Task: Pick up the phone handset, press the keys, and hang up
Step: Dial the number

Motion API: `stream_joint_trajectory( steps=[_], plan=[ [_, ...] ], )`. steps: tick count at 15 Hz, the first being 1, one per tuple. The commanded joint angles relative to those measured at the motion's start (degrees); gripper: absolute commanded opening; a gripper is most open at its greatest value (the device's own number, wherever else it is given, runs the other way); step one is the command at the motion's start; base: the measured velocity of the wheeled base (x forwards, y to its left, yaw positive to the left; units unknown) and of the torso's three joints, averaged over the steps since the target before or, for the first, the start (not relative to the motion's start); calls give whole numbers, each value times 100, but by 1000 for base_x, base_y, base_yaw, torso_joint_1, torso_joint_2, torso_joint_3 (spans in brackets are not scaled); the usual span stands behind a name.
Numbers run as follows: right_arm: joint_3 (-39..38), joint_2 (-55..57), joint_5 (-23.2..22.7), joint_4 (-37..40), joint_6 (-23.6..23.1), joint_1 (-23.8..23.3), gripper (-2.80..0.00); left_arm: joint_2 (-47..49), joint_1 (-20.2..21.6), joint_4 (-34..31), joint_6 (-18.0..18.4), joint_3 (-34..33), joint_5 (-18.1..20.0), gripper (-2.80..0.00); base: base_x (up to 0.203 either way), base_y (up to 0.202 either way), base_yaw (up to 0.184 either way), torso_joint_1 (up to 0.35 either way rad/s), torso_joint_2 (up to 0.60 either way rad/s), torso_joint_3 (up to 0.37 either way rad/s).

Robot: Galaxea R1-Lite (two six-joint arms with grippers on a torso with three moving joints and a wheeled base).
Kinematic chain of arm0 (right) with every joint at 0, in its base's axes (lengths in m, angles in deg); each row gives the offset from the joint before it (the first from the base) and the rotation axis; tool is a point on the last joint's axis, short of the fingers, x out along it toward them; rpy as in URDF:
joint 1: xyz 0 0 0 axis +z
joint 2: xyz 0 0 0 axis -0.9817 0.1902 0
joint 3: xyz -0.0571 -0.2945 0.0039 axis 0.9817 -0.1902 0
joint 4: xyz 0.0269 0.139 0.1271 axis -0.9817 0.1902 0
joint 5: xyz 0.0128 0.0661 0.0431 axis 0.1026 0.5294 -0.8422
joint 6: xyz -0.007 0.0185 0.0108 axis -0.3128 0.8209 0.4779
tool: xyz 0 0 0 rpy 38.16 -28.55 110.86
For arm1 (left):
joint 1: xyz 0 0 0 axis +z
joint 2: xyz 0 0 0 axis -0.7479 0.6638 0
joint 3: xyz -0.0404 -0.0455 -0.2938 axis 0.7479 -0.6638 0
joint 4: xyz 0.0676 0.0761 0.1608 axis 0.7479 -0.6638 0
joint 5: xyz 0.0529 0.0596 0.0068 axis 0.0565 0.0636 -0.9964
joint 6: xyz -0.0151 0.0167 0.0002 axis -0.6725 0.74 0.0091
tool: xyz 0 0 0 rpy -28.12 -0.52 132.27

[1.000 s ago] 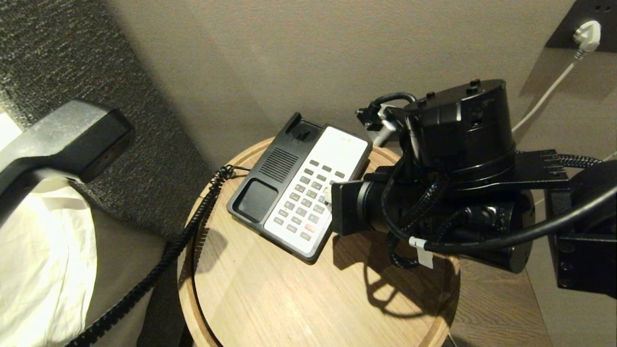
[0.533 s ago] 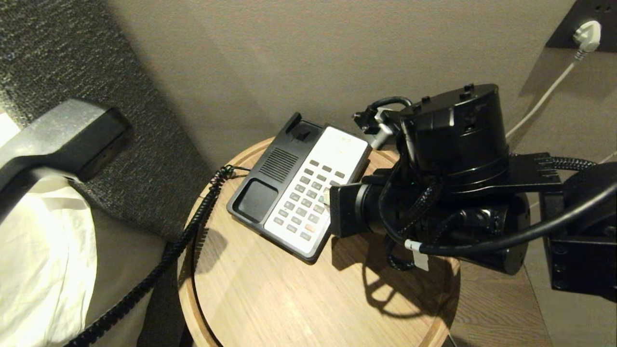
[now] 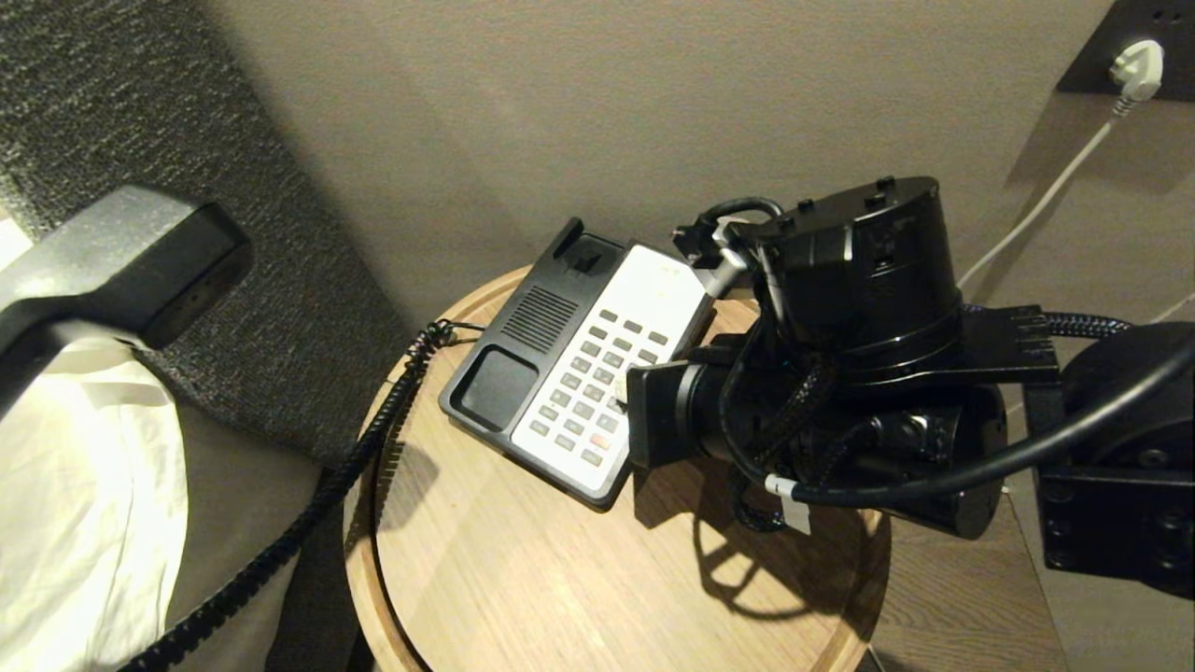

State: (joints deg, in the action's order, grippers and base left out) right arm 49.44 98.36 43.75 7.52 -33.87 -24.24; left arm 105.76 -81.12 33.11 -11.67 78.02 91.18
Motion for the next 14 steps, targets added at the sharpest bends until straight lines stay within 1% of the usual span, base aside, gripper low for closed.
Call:
stream_joint_trajectory(
  steps=[1,7,14],
  plan=[
    [34,38,11,-3,11,5,-280,-3,1,9,-22,-5,3,-280,0,0,0,0,0,0],
    [74,21,-31,-17,20,264,-280,-3,1,0,-22,-26,3,-280,0,0,0,0,0,0],
    [91,122,-7,-21,20,286,-280,-12,1,0,-22,-26,3,-280,0,0,0,0,0,0]
  ],
)
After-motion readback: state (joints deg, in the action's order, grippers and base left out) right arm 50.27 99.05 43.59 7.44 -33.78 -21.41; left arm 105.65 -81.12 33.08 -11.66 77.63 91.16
